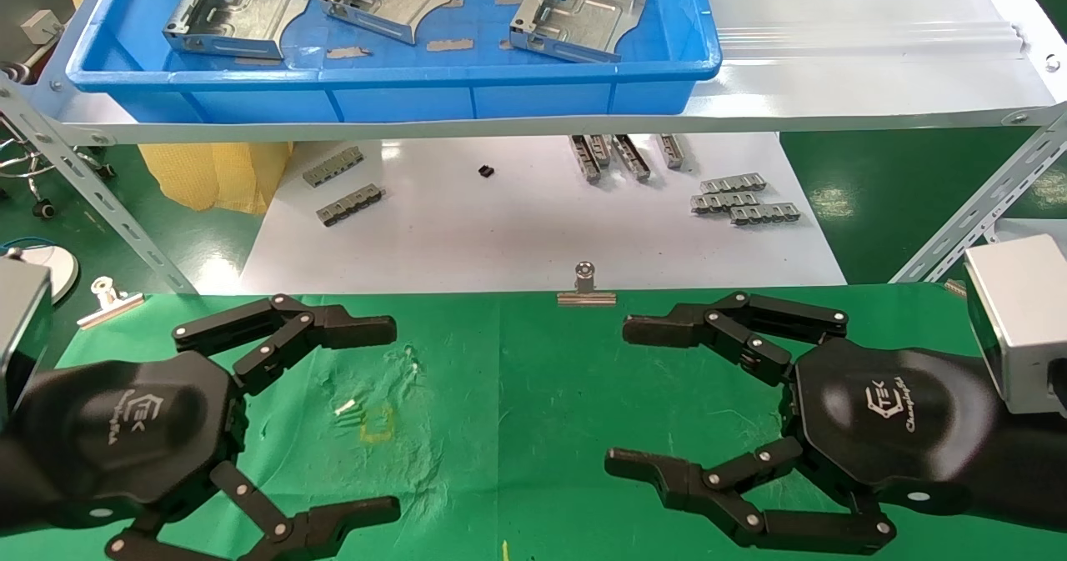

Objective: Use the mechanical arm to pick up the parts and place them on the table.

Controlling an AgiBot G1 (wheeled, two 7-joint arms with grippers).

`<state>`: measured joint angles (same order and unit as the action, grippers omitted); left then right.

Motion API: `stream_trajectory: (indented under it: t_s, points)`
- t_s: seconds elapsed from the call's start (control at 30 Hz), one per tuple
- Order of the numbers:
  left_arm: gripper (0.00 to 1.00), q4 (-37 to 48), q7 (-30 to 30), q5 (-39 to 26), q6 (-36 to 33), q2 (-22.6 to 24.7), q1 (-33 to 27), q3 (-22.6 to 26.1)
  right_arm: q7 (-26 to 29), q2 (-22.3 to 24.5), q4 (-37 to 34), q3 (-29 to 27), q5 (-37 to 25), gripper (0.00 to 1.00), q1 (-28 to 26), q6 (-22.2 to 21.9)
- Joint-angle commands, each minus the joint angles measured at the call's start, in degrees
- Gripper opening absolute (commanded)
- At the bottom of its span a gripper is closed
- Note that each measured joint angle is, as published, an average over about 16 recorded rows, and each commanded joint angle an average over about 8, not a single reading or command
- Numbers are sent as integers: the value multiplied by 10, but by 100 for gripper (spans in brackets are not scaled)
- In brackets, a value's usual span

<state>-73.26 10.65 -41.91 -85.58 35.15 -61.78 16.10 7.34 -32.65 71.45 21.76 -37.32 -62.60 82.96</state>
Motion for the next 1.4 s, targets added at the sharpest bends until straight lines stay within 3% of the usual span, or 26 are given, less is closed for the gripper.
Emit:
stream_trajectory:
  t_s: [0.03,1.17,1.4]
  points:
    - [100,0,0,0,0,0,0,0,0,0,0,0,0,0,0,0]
    - [100,-1,0,-1,1,1,-1,0,0,0,0,0,0,0,0,0]
    - [100,21,-4,-30,10,27,-69,7,0,0,0,0,0,0,0,0]
